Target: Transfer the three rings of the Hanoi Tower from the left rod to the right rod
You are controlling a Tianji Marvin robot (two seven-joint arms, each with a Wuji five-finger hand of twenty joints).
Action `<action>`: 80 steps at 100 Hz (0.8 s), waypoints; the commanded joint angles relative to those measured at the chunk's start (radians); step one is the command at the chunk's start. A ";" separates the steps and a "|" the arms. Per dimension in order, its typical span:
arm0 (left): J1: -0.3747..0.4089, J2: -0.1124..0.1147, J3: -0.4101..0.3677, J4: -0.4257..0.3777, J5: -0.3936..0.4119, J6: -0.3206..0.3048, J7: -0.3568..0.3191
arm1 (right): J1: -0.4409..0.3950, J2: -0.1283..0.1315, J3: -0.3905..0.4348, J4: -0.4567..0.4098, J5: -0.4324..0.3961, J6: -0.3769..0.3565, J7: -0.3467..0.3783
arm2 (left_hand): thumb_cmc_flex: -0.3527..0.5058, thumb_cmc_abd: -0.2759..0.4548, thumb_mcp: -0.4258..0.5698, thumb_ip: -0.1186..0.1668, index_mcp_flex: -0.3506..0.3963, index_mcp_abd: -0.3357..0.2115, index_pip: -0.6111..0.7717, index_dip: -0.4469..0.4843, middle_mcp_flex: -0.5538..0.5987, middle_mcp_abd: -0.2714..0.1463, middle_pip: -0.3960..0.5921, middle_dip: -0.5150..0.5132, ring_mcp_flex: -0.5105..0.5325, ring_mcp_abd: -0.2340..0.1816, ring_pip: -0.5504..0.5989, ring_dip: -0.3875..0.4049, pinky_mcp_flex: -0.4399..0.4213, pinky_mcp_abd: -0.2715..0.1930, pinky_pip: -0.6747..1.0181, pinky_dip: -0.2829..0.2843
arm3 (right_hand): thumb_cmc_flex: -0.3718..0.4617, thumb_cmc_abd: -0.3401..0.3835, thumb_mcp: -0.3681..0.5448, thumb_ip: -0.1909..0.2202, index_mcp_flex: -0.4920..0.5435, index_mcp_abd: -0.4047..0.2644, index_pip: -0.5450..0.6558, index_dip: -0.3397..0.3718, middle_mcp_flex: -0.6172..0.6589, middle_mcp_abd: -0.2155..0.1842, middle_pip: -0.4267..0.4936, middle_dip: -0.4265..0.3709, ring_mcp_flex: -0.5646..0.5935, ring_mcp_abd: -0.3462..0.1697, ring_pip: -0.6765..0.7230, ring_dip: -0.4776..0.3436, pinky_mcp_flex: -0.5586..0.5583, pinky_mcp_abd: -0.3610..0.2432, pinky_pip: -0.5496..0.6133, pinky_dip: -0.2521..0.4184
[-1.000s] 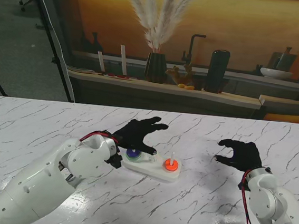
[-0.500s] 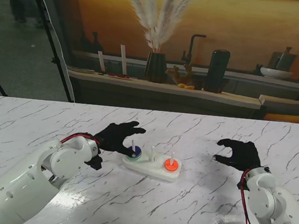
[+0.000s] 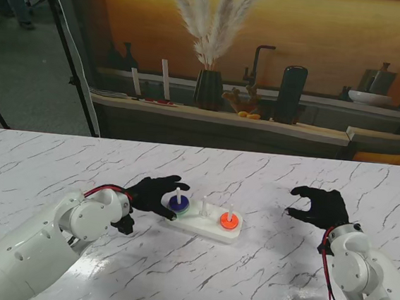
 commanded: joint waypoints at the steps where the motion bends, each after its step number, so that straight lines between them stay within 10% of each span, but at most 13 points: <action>1: 0.002 -0.006 0.008 0.018 0.004 -0.025 0.003 | -0.009 -0.006 -0.002 -0.005 0.000 0.002 0.000 | -0.017 -0.041 0.027 0.030 -0.020 0.007 -0.008 0.008 -0.011 -0.012 -0.005 -0.010 0.006 -0.022 -0.002 -0.002 -0.001 -0.005 0.007 0.026 | 0.011 0.004 -0.016 0.024 0.013 0.008 0.015 0.008 0.016 0.001 0.014 0.001 0.019 -0.003 0.015 0.012 -0.004 0.320 0.020 0.013; 80: -0.003 -0.026 0.054 0.075 0.059 -0.011 0.122 | -0.005 -0.008 -0.006 -0.016 0.002 -0.019 -0.014 | 0.046 0.053 -0.004 0.011 0.063 -0.013 0.054 0.070 0.055 -0.009 0.019 0.017 0.083 -0.022 0.075 0.081 0.025 -0.011 0.228 0.081 | 0.010 0.003 -0.016 0.025 0.009 0.006 0.014 0.007 0.017 0.001 0.013 0.000 0.020 -0.003 0.015 0.011 -0.004 0.320 0.020 0.012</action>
